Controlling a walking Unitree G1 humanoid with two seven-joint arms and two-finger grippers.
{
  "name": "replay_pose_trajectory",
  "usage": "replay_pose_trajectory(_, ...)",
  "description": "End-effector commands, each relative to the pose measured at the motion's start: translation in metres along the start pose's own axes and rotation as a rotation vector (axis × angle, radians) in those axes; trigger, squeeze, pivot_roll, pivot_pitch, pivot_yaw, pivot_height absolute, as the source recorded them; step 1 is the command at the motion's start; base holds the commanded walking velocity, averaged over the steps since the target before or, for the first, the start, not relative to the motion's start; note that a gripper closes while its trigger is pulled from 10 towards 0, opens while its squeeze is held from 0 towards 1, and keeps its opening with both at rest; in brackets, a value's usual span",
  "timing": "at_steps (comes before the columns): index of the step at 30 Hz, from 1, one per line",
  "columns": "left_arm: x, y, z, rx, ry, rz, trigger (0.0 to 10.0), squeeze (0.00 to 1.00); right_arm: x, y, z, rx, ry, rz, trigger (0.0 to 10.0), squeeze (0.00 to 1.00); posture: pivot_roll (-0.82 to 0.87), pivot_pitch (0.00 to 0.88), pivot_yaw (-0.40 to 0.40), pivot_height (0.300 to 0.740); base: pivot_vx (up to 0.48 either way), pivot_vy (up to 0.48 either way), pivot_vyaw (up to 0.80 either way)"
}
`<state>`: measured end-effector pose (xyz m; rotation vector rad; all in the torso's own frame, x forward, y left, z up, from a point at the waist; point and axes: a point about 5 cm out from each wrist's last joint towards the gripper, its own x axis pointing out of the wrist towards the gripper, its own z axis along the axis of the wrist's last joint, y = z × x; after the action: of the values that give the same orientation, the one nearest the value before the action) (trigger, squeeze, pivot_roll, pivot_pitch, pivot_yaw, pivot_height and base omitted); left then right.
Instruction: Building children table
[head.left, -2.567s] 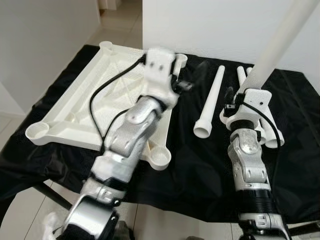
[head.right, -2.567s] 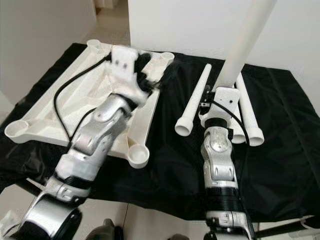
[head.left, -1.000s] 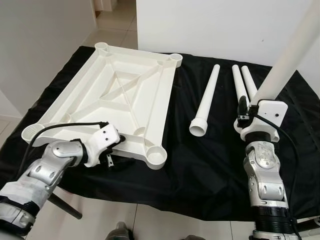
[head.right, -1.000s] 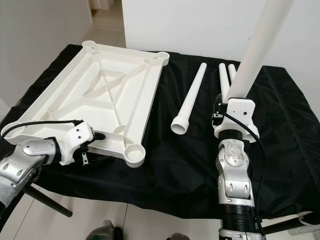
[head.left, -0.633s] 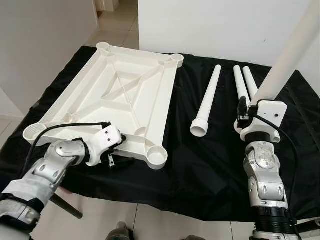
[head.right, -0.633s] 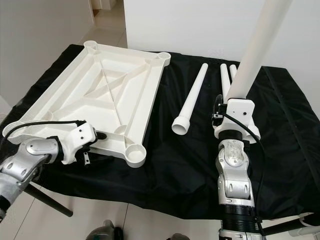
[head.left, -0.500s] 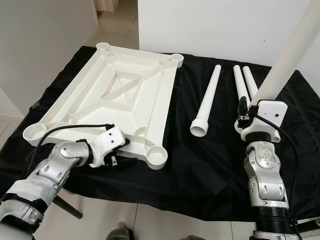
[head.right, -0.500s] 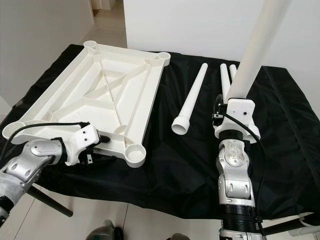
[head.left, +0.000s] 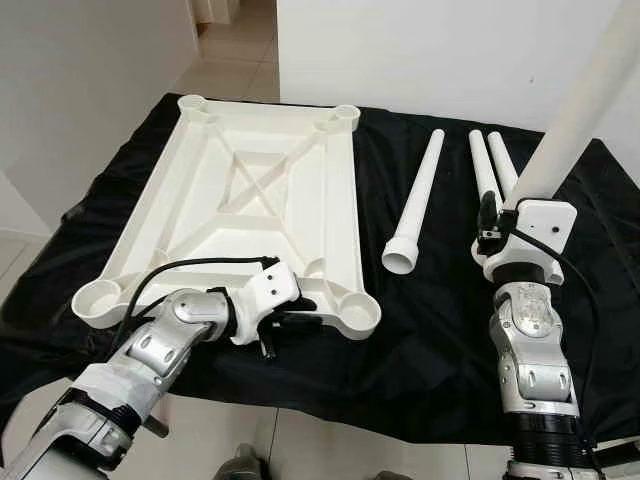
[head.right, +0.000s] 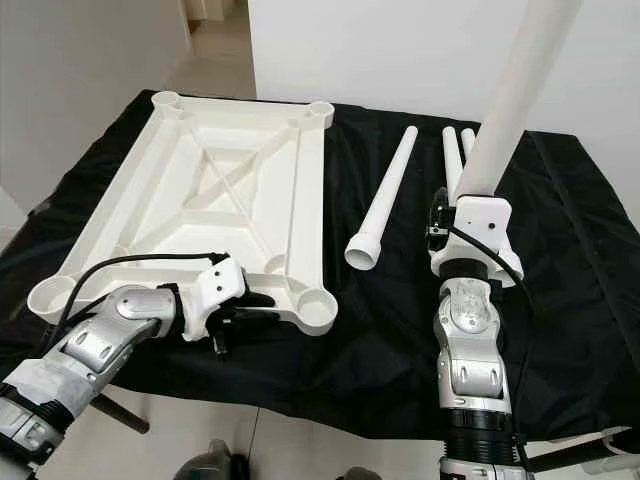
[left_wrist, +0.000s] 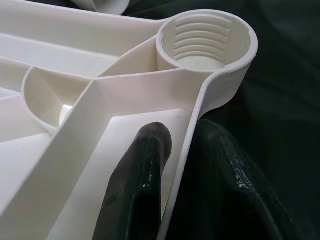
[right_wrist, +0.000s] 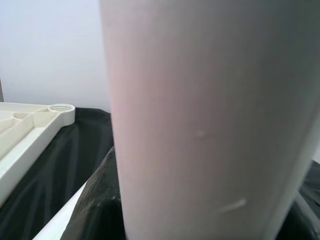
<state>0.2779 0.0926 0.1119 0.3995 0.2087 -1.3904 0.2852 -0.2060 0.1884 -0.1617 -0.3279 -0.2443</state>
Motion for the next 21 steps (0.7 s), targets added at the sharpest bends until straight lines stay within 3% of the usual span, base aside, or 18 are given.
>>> replay_pose_trajectory(1, 0.011, -0.01, 0.012, 0.024, -0.054, -0.11, 0.0, 0.0, 0.0, -0.002, 0.004, -0.01, -0.013, -0.011, 10.0, 0.0, -0.02, 0.001, 0.021, 0.74, 0.0, 0.0, 0.0)
replay_pose_trajectory(7, 0.024, -0.016, 0.021, 0.004, -0.108, -0.07, 0.0, 0.0, -0.002, -0.002, 0.004, -0.014, -0.01, -0.01, 10.0, 0.0, -0.02, 0.006, 0.025, 0.74, 0.0, 0.0, 0.0)
replay_pose_trajectory(11, 0.032, -0.013, 0.025, -0.035, -0.146, 0.054, 0.0, 0.0, -0.003, -0.002, 0.004, -0.018, -0.009, -0.011, 10.0, 0.0, -0.02, 0.009, 0.024, 0.74, 0.0, 0.0, 0.0)
replay_pose_trajectory(13, 0.036, -0.011, 0.027, -0.069, -0.173, 0.134, 3.8, 0.0, -0.003, -0.002, 0.003, -0.016, -0.006, -0.01, 10.0, 0.0, -0.02, 0.009, 0.022, 0.74, 0.0, 0.0, 0.0)
replay_pose_trajectory(15, 0.037, -0.01, 0.028, -0.088, -0.185, 0.163, 3.8, 0.0, -0.004, -0.002, 0.003, -0.015, -0.004, -0.008, 10.0, 0.0, -0.02, 0.009, 0.022, 0.74, 0.0, 0.0, 0.0)
replay_pose_trajectory(16, 0.039, -0.008, 0.029, -0.08, -0.185, 0.201, 10.0, 0.0, -0.004, -0.001, 0.002, -0.013, -0.002, -0.005, 10.0, 0.0, -0.02, 0.009, 0.016, 0.74, 0.0, 0.0, 0.0)
replay_pose_trajectory(21, 0.045, 0.0, 0.032, -0.098, -0.177, 0.309, 10.0, 0.0, -0.004, 0.004, 0.001, -0.007, 0.003, 0.028, 10.0, 0.0, -0.02, 0.006, 0.01, 0.74, 0.0, 0.0, 0.0)
